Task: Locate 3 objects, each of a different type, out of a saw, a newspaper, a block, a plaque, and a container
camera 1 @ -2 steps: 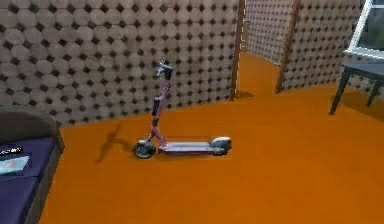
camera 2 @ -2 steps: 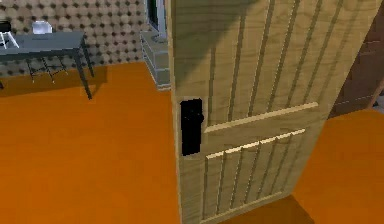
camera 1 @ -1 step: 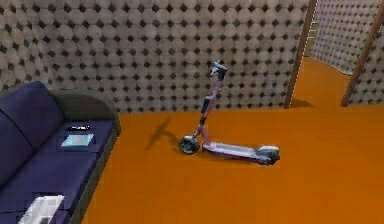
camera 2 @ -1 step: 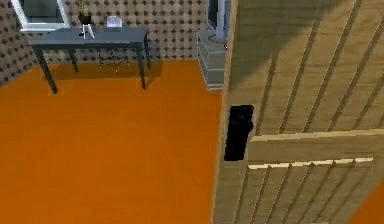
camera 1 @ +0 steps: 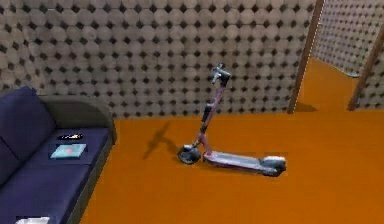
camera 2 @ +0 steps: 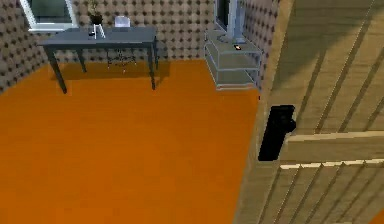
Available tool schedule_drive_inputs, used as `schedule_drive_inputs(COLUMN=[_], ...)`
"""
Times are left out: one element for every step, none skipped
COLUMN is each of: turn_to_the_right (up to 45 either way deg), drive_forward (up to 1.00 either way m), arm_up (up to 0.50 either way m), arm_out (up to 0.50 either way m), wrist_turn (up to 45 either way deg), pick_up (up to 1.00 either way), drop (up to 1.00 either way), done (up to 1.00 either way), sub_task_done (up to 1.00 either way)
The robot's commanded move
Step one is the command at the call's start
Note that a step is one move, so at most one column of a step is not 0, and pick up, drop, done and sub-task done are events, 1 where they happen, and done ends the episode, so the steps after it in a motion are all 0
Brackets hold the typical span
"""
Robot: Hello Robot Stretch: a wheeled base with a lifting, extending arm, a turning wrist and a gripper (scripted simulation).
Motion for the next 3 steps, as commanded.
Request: schedule_drive_inputs(turn_to_the_right=[-45.0, -9.0, 0.0], drive_forward=[0.00, 0.00, 0.00], arm_up=[0.00, 0.00, 0.00], arm_out=[0.00, 0.00, 0.00], wrist_turn=[0.0, 0.0, 0.0], pick_up=[0.00, 0.00, 0.00], drop=[0.00, 0.00, 0.00], done=[0.00, 0.00, 1.00], sub_task_done=[0.00, 0.00, 0.00])
